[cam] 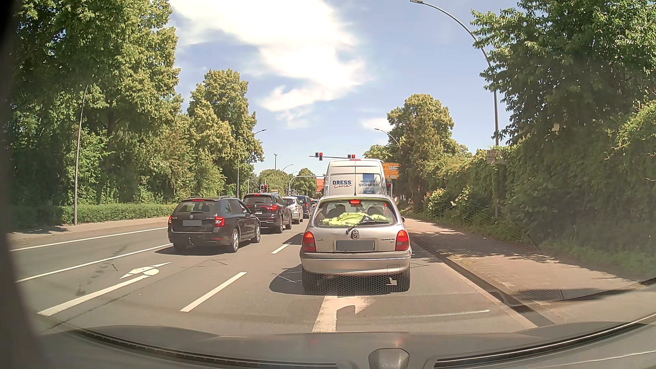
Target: Follow the waypoints while adhering to traffic rules and regulations
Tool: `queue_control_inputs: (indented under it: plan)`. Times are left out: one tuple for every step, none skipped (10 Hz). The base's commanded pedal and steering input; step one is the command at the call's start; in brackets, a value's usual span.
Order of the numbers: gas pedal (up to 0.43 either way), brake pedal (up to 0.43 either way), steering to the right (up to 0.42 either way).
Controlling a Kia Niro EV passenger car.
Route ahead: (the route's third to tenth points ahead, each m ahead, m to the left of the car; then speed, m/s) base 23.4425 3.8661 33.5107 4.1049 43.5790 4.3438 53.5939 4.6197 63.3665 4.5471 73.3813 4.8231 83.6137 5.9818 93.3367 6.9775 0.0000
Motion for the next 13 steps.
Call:
queue_control_inputs:
  plan:
    - [0.000,0.220,0.008]
    - [0.000,0.220,0.008]
    - [0.000,0.220,0.008]
    - [0.000,0.220,0.008]
    - [0.000,0.220,0.008]
    - [0.000,0.220,0.008]
    - [0.000,0.220,0.008]
    - [0.000,0.220,0.008]
    - [0.000,0.220,0.008]
    - [0.000,0.220,0.008]
    - [0.000,0.220,0.007]
    - [0.000,0.220,0.008]
    - [0.000,0.220,0.008]
